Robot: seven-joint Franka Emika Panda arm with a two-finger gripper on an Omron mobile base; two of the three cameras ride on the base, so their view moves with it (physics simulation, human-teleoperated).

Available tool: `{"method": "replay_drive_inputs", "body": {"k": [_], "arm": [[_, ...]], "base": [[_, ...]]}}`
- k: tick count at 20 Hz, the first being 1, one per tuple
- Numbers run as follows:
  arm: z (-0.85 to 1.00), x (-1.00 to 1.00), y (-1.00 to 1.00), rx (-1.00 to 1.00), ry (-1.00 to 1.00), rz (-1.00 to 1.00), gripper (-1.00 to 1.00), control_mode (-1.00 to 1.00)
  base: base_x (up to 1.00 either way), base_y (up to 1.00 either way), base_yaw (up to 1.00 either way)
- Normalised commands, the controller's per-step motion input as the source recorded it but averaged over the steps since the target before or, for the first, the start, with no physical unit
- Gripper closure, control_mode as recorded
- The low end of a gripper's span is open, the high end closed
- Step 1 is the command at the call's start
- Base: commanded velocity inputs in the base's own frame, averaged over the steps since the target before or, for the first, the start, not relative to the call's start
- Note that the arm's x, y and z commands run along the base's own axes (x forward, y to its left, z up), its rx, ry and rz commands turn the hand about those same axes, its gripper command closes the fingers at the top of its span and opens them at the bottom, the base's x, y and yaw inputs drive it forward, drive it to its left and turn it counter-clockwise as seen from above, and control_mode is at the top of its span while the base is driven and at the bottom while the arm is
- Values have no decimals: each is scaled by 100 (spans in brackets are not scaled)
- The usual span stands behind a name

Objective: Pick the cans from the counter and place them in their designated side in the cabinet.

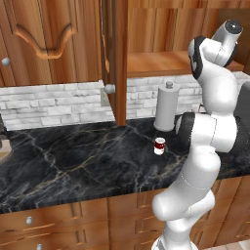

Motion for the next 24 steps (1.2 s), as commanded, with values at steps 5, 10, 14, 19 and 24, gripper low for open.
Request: {"method": "replay_drive_inputs", "body": {"k": [5,10,14,19,24], "arm": [[-14,33,-15,1,5,0,100,-100],[-24,20,-12,1,4,0,100,-100],[-37,13,-7,0,0,1,100,-100],[-42,14,-2,0,0,2,100,-100],[-31,16,0,0,-1,3,-100,-100]], "base": [[0,0,0],[0,0,0],[0,0,0],[0,0,0],[0,0,0]]}}
